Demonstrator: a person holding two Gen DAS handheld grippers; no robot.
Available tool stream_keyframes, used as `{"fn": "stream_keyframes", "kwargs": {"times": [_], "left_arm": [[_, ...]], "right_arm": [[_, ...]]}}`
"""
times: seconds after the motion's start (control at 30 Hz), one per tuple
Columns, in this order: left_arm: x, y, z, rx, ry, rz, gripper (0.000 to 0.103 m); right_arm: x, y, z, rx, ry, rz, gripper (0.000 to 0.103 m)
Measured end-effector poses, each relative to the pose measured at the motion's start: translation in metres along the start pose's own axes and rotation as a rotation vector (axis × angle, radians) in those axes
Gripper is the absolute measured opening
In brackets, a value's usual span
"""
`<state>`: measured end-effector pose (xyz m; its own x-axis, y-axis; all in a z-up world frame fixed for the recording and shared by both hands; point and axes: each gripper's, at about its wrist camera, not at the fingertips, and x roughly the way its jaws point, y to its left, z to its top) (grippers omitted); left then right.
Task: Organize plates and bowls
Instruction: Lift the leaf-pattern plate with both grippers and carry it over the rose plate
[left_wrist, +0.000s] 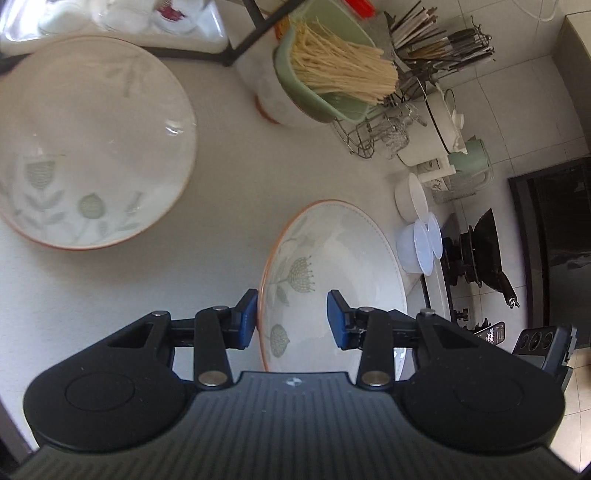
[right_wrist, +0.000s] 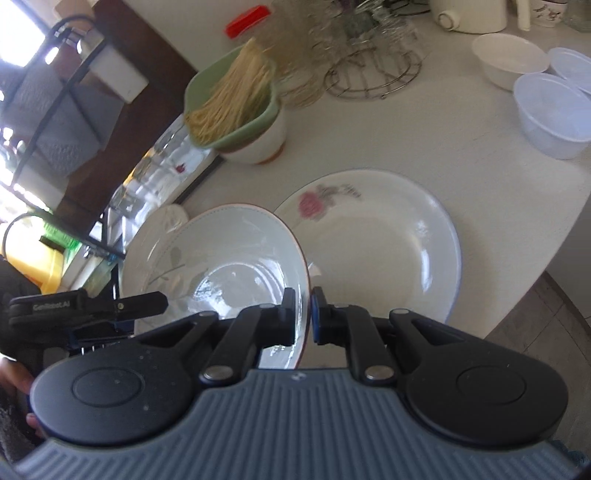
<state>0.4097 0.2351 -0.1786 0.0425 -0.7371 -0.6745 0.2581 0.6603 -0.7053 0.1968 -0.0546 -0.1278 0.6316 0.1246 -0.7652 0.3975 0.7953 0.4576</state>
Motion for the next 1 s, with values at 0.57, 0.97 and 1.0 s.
{"fn": "stream_keyframes", "kwargs": {"times": [0.57,0.97,1.0], "left_arm": [[0.093,-0.046,0.011,-0.022,0.042,0.078,0.044],[0.116,-0.062,0.025,-0.017,0.010,0.252,0.044],[0.117,-0.063,0.025,-0.016,0.010,0.268,0.044]], "right_arm": [[0.023,-0.098,0.039,0.019,0.040,0.024,0.012],[0.047,-0.099,0.061,-0.098,0.088,0.046,0.011],[0.048,-0.098,0.061,-0.108,0.096,0.044,0.011]]}}
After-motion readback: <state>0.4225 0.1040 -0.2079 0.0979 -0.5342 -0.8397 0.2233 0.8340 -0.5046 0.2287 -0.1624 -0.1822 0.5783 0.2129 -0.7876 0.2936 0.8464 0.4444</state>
